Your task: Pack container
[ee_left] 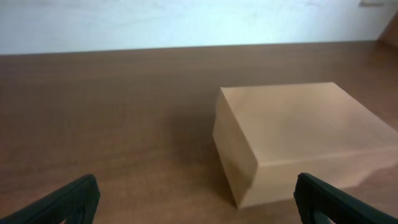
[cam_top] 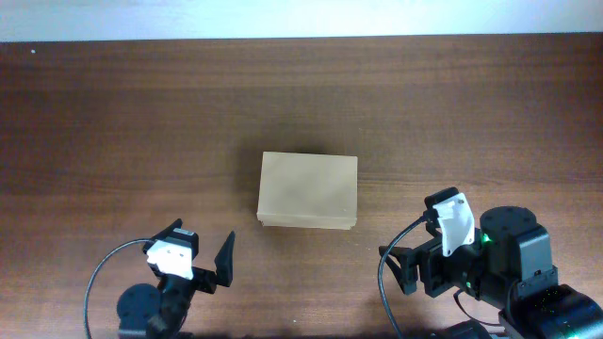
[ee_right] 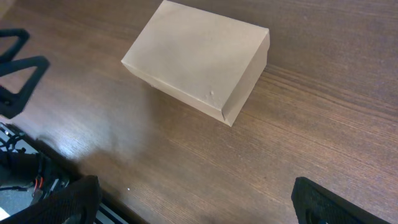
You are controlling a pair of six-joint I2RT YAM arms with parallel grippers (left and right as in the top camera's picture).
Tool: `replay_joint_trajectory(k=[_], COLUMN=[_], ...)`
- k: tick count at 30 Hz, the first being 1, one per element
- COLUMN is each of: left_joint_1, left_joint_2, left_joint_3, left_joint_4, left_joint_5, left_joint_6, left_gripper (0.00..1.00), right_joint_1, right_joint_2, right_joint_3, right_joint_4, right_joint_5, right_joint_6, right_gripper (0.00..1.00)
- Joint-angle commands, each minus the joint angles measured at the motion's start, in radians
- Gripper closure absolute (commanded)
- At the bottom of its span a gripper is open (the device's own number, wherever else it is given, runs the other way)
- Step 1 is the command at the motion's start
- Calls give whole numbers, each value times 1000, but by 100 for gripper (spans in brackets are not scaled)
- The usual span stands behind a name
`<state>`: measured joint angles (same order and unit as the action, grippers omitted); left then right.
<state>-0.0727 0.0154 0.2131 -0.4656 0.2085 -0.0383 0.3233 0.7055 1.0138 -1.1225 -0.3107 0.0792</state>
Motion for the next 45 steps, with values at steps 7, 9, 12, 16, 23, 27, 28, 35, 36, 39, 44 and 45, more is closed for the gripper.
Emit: replay_joint_trajectory(k=[7,9,12,16,23,27,28,35,36,39,44,45], left_joint_1=[-18,-18,-18,-18,-18,-18,-18,-18,-18,-18,-18,-18], left_joint_2=[-10,-10,-10,-10,-10,-10,-10,-10,-10,-10,-10,-10], left_joint_3=[-97,-97,-97,-97,-97,-97,-97,-97,-97,-97,-97,-97], left_joint_4=[113,113,113,113,113,113,113,113,113,113,113,113], left_joint_5=[-3,-3,-4,-3,-4,-3,-4,-3,-3,-3,-3,-4], left_joint_6=[-18,-18,-18,-18,-18,-18,-18,-18,-18,-18,-18,-18], left_gripper=[0,0,0,0,0,0,0,0,0,0,0,0], right_joint_1=[4,4,4,4,4,5,5,5,5,20,36,36], right_joint_2=[-3,-3,-3,-3,-3,-5,-18,-294,-333,-463,-600,-613], right_joint_3=[14,14,14,14,14,12,9,-193,-235,-390,-554,-576], right_joint_4=[2,2,2,2,2,5,4,89,117,175,224,231], right_joint_5=[9,9,9,9,9,48,89,218,218,218,218,218], right_joint_6=[6,6,6,6,6,-21,-21,-24,-24,-32,-50,-50], right_gripper=[1,1,1,1,1,1,1,1,1,1,1,1])
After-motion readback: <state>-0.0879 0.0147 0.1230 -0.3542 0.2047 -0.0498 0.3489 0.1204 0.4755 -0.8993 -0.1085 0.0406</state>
